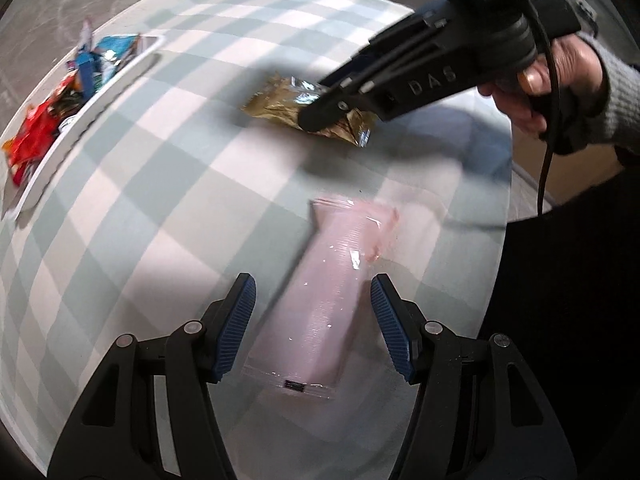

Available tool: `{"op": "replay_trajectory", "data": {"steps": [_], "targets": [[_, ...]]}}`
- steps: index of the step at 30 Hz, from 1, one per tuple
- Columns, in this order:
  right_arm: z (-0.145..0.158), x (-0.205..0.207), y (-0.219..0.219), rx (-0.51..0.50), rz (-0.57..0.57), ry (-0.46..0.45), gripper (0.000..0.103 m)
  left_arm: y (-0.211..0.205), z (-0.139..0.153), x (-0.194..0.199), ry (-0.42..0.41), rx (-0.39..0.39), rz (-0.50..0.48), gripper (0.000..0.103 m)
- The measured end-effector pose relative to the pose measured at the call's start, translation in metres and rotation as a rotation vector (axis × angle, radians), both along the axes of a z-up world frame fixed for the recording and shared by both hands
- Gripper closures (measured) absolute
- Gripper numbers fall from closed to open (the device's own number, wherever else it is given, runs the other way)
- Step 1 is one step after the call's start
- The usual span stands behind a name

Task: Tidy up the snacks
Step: 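Close the left tool on the pale pink wrapped bar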

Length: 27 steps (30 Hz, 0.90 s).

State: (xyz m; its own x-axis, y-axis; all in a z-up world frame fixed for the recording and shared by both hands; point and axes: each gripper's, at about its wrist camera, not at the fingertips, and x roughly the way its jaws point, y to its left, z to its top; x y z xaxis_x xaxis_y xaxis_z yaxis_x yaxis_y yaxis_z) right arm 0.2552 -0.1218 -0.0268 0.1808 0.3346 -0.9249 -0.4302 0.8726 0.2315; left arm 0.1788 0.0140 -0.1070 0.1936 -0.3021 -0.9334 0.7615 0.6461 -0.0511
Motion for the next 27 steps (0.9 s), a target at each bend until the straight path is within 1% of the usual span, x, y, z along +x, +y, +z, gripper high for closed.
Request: {"op": "replay_trajectory", "data": {"steps": [3,6,8,9,11,14,18,21,22,23,24,26,27], "targets": [[-0.001,0.000,0.000,0.004,-0.003,0.001,0.070,-0.006,-0.005,0.001,-0.001,0.024,-0.027,0.045],[-0.002,0.000,-0.001,0.006,-0.003,0.001,0.069,-0.008,-0.008,0.003,-0.014,0.038,-0.048,0.040],[-0.002,0.001,-0.001,0.009,-0.006,0.001,0.069,-0.008,-0.011,0.007,-0.024,0.054,-0.040,0.027],[-0.002,0.001,0.000,0.009,-0.007,0.001,0.069,-0.008,-0.012,0.010,-0.020,0.054,-0.032,0.024],[-0.002,0.002,0.000,0.010,-0.005,0.001,0.069,-0.003,-0.015,0.016,-0.008,0.050,-0.010,0.013],[-0.002,0.002,0.000,0.012,-0.009,0.002,0.069,-0.003,-0.017,0.020,-0.009,0.054,-0.003,0.010],[-0.001,0.002,0.000,0.012,-0.010,0.000,0.069,-0.004,-0.018,0.023,-0.010,0.056,-0.009,0.010],[-0.001,0.002,0.001,0.011,-0.008,-0.002,0.069,-0.002,-0.017,0.020,-0.014,0.049,-0.011,0.011],[-0.001,0.003,0.001,0.011,-0.009,-0.002,0.069,-0.001,-0.014,0.013,-0.017,0.047,-0.012,0.014],[-0.001,0.003,0.001,0.012,-0.009,-0.002,0.069,-0.001,-0.013,0.011,-0.018,0.039,-0.019,0.021],[-0.001,0.003,0.001,0.012,-0.010,-0.001,0.069,-0.002,-0.011,0.006,-0.025,0.032,-0.035,0.025],[0.000,0.003,0.002,0.013,-0.012,-0.001,0.069,-0.003,-0.008,0.000,-0.029,0.025,-0.053,0.041],[-0.001,0.003,0.002,0.014,-0.012,-0.002,0.069,-0.005,-0.007,-0.003,-0.028,0.023,-0.060,0.045]]}}
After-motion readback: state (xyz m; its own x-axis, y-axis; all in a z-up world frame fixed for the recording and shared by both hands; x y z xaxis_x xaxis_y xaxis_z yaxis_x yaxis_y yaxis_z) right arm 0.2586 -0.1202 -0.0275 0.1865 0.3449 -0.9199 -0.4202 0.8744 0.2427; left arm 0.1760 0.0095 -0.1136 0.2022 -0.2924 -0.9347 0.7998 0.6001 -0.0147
